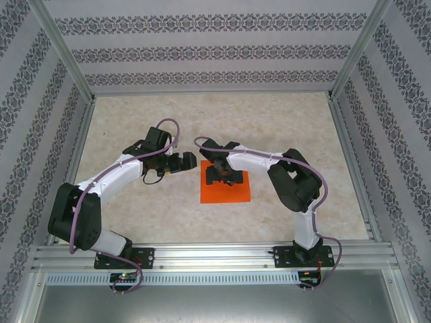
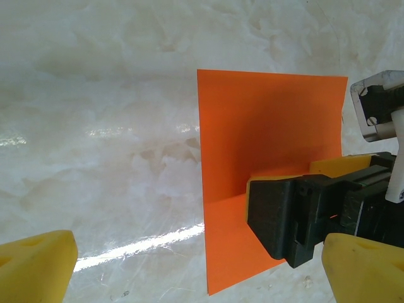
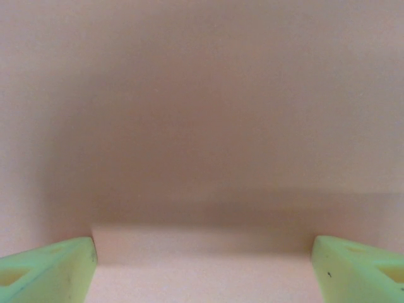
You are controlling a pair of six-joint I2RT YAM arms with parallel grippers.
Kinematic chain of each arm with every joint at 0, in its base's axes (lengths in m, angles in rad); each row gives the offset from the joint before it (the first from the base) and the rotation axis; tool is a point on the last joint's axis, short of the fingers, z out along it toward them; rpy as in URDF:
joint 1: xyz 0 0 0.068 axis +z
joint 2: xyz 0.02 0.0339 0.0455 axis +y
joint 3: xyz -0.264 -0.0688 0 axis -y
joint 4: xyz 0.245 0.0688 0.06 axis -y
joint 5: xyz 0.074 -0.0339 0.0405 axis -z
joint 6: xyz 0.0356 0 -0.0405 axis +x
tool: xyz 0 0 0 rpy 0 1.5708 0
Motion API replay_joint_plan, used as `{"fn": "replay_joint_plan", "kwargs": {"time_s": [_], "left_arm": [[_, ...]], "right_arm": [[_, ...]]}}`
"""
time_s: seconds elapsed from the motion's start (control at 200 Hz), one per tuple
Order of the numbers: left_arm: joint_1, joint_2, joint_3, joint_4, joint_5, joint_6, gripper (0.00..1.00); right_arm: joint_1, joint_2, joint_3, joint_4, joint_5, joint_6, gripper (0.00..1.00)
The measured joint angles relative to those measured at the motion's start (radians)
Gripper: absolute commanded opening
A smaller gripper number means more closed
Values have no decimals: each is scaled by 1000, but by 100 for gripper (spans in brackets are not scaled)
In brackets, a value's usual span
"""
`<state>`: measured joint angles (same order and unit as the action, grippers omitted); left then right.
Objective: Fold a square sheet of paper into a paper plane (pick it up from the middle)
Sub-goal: Fold the square sheet of paper in half at the center of the table.
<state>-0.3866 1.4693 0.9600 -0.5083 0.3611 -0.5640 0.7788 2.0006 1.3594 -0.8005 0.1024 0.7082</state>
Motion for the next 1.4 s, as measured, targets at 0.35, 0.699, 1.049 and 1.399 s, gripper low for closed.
{"fn": "replay_joint_plan", "kwargs": {"time_s": [0.35,0.699,1.049,1.399], "left_arm": [[0,0,0,0,0,0,100],[0,5,0,0,0,1,100],[0,5,0,0,0,1,100],[0,5,0,0,-1,1,100]], "right_arm": [[-1,-26,1,-3,10,7,91],[0,16,13,17,9,31,88],[0,11,9,26,13,34,80],[0,-24,5,30,4,37,57]]}}
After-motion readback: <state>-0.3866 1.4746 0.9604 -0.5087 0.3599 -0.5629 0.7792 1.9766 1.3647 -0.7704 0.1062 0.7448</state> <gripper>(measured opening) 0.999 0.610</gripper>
